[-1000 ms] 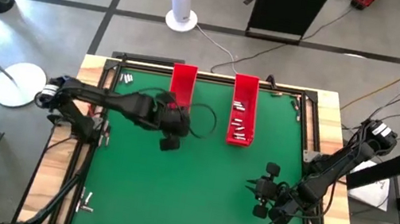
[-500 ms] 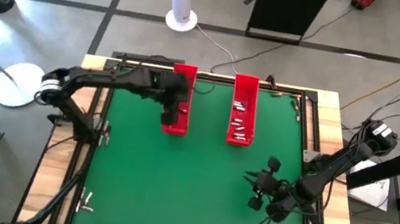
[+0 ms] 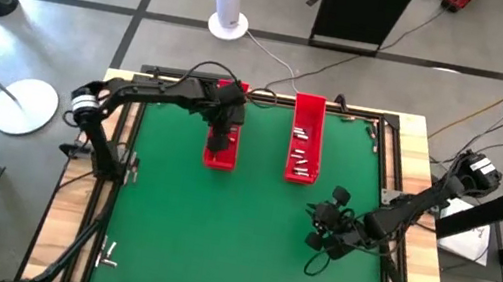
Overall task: Sort batteries
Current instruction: Put the brown battery into the left red bin
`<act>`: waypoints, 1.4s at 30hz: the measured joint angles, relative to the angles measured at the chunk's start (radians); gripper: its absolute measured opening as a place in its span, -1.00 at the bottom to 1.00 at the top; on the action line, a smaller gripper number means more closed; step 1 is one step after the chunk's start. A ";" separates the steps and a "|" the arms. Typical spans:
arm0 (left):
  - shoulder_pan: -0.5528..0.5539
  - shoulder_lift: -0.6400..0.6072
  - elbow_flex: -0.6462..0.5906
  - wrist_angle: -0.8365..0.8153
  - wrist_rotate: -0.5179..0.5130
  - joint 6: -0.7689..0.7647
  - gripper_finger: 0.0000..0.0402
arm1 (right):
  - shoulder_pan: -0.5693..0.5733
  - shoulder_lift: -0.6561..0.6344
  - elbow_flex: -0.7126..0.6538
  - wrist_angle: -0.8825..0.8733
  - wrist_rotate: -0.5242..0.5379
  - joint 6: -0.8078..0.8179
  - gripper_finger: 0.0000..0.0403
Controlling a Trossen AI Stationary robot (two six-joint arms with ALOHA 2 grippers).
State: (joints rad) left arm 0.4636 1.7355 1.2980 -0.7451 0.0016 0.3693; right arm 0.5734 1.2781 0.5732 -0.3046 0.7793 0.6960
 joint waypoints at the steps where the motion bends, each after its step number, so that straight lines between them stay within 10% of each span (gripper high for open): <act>1: 0.007 0.007 0.000 -0.001 0.001 0.000 -0.82 | -0.004 0.000 0.000 0.000 0.004 0.000 -0.74; 42: 0.024 0.164 -0.004 -0.025 0.010 0.094 -0.82 | -0.031 -0.001 0.011 0.000 0.002 -0.027 -0.64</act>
State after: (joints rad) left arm 0.4873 1.8992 1.2942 -0.7696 0.0112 0.4633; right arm 0.5423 1.2774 0.5846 -0.3050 0.7811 0.6685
